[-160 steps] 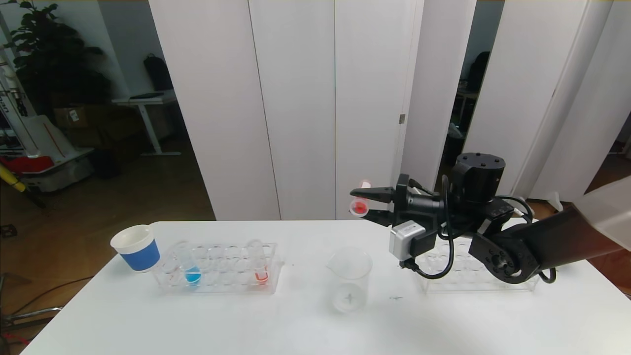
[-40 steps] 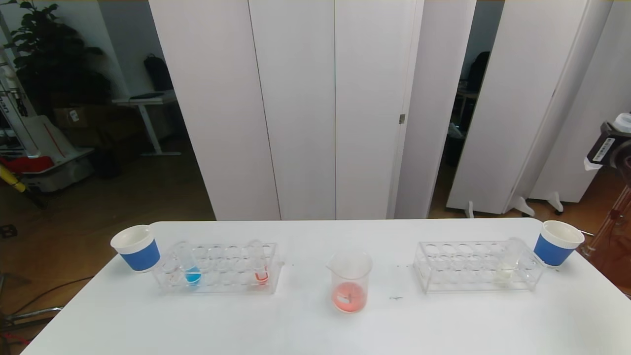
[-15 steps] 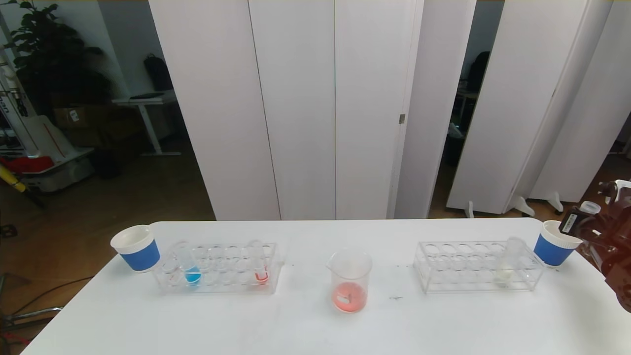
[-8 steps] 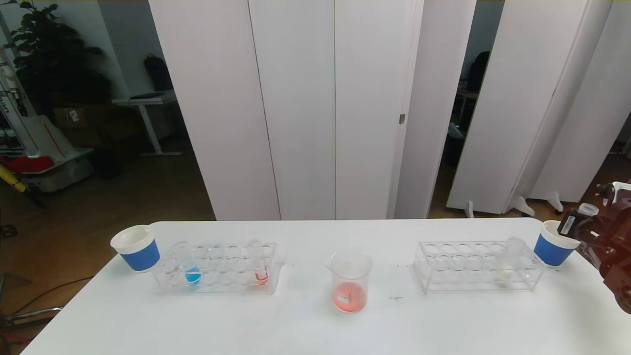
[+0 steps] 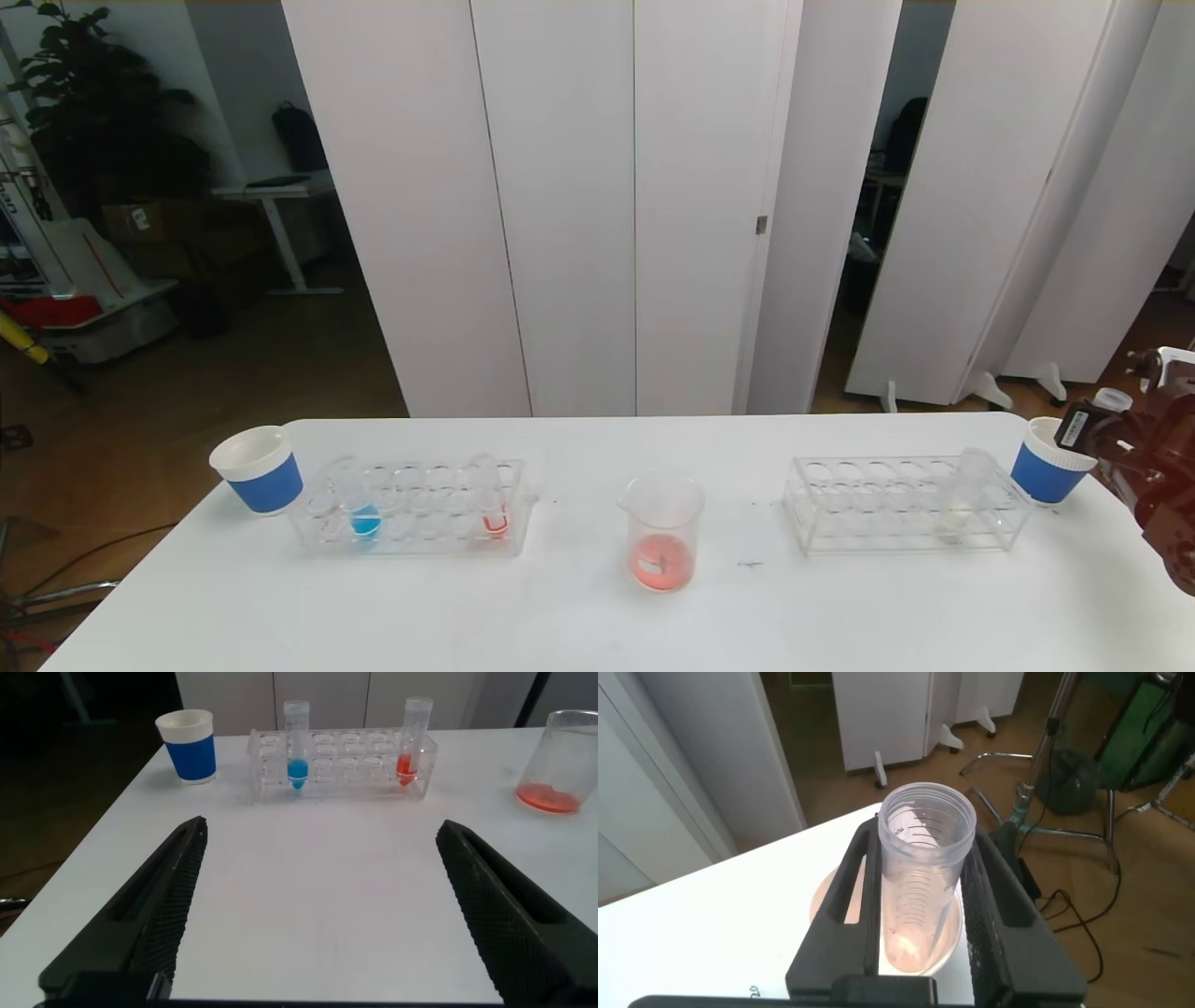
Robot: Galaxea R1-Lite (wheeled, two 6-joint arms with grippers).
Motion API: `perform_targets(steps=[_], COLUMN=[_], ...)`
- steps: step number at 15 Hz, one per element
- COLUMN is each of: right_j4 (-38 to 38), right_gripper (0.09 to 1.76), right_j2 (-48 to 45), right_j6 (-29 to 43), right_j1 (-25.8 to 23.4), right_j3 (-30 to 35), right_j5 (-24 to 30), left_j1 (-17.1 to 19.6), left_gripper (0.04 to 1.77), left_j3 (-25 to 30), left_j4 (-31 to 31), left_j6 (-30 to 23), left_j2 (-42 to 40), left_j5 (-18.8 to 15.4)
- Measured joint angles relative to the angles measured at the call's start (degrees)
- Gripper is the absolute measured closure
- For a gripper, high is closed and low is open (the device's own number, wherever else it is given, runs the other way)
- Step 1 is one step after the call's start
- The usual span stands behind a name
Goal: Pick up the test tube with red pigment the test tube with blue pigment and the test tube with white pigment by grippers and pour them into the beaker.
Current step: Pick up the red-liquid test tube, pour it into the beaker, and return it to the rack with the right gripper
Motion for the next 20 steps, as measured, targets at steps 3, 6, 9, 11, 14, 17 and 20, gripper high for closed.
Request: perform_targets(steps=[3,6,9,11,14,17,20], right_j4=[0.00,0.02,0.10,0.30,1.01,4.82,9.07], right_gripper=[0.35,0.10,0.10,0.10,0.10,0.10,0.10], right_j2=[0.22,0.33,0.17,-0.55,-2.79,-6.69,-11.33], right_j6=[0.04,-0.11,-0.55,-0.79,-1.18,-1.45,-1.84], right_j1=[0.00,-0.02,-0.11,-0.32,-0.44,-0.55,-0.16], right_j3=[-0.05,-0.09,-0.24,-0.49,-0.83,-0.91,-0.96], right_j5=[-0.02,-0.07,-0.05,0.34,3.69,5.07,5.33], left_j1=[0.00,0.00,0.00,0.00,0.00,0.00,0.00], left_gripper=[0.06,0.06,0.06,0.06,0.06,0.06,0.06], left_j3=[0.00,0.00,0.00,0.00,0.00,0.00,0.00], left_j4=[-0.01,-0.01,-0.04,-0.04,-0.01,-0.04,-0.04], left_j6=[0.02,0.02,0.00,0.00,0.00,0.00,0.02], left_j2=[0.02,0.02,0.02,0.02,0.02,0.02,0.02], left_j5=[-0.02,0.00,-0.02,-0.05,0.00,-0.02,0.00])
